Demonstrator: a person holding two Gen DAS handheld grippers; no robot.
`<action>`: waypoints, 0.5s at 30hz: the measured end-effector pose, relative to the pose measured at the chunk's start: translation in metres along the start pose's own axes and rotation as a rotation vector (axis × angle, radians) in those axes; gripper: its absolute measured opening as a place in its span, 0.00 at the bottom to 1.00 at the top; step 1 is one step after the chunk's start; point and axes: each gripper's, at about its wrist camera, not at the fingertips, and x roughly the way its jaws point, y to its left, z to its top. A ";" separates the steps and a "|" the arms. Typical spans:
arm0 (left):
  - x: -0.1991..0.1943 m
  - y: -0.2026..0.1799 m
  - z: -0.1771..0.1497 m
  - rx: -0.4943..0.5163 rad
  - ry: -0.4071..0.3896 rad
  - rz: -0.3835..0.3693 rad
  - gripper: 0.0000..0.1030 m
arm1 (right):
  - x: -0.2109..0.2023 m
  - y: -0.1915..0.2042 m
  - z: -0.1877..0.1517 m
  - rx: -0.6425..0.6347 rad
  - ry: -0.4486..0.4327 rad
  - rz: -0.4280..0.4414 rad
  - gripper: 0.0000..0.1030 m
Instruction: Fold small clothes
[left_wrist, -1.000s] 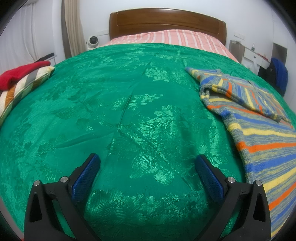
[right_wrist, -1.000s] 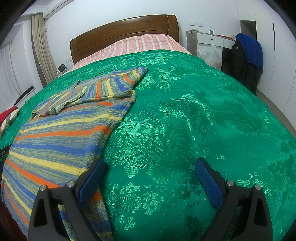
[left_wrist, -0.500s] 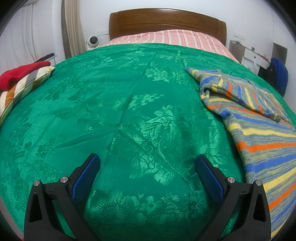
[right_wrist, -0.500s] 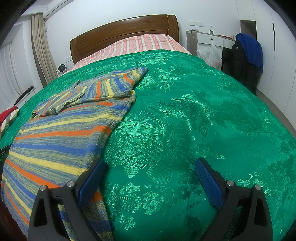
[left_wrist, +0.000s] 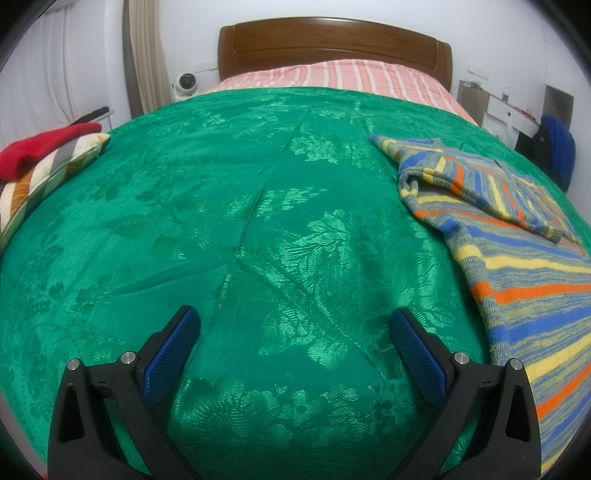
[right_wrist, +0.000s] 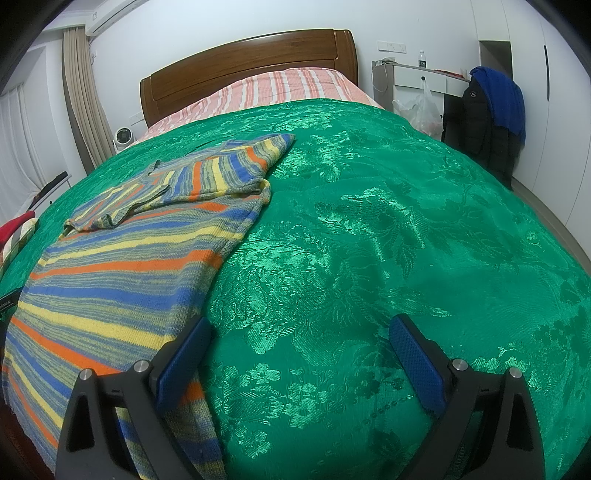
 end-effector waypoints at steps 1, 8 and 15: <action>0.000 0.000 0.000 0.000 0.000 0.000 1.00 | 0.000 0.000 0.000 0.000 0.000 0.000 0.94; 0.000 0.000 0.000 0.001 -0.001 0.000 1.00 | 0.000 0.000 0.000 0.000 0.000 0.000 0.94; 0.000 0.001 0.001 -0.002 0.001 -0.001 1.00 | 0.000 0.000 0.000 0.000 0.000 -0.001 0.94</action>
